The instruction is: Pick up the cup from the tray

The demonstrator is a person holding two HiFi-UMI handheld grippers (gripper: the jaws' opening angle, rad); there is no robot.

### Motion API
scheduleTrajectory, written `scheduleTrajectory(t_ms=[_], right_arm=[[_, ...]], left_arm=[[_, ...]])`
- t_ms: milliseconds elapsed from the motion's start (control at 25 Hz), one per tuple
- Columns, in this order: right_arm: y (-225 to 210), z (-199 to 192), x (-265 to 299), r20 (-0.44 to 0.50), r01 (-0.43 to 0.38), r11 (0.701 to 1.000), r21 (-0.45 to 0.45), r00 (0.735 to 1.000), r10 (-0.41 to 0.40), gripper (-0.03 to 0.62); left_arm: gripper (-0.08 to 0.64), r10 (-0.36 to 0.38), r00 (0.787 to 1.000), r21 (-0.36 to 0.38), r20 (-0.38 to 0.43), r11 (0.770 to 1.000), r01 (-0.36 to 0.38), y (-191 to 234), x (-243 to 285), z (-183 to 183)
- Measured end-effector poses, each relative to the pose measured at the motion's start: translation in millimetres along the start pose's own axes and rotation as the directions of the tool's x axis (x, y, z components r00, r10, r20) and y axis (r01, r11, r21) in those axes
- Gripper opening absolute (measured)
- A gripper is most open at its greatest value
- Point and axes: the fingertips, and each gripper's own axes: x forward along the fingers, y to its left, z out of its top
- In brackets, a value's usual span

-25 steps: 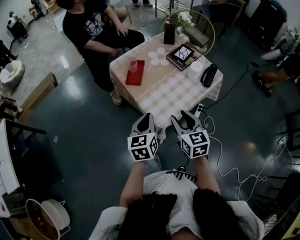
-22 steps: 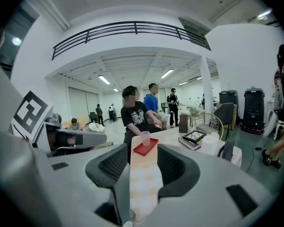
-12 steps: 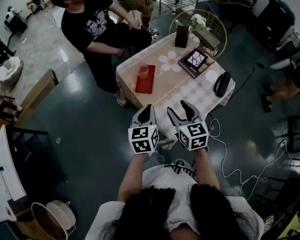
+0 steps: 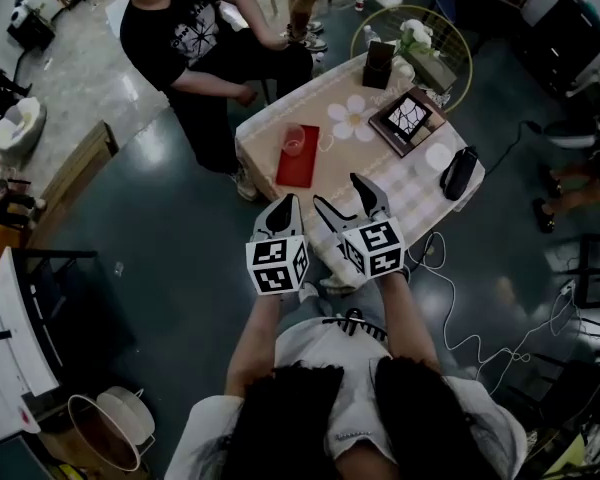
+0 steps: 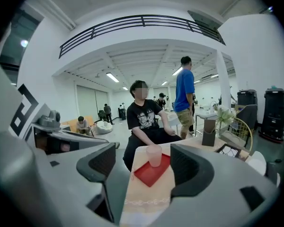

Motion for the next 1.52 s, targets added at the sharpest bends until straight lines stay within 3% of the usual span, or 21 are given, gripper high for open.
scheduleTrajectory(t_ms=[360, 680, 1320, 1520], right_arm=[[-23.1, -0.4, 58.4, -0.056, -0.114, 0.993, -0.026, 0.992, 0.112, 0.380], [-36.8, -0.4, 121.8, -0.103, -0.170, 0.985, -0.042, 0.981, 0.165, 0.397], [-40.4, -44.9, 207.9, -0.219, -0.234, 0.957, -0.170, 0.956, 0.195, 0.402], [-44.8, -59.1, 231.2, -0.221, -0.187, 0.956, -0.227, 0.966, 0.136, 0.403]], left_arm=[[0.006, 0.094, 0.995, -0.062, -0.023, 0.994, -0.095, 24.9, 45.3, 4.3], [0.006, 0.142, 0.989, -0.098, -0.037, 0.985, -0.145, 44.7, 80.7, 10.4], [0.006, 0.182, 0.977, -0.084, -0.114, 0.978, -0.192, 82.1, 129.6, -21.0], [0.006, 0.196, 0.973, -0.109, -0.122, 0.972, -0.210, 90.6, 142.7, -29.0]])
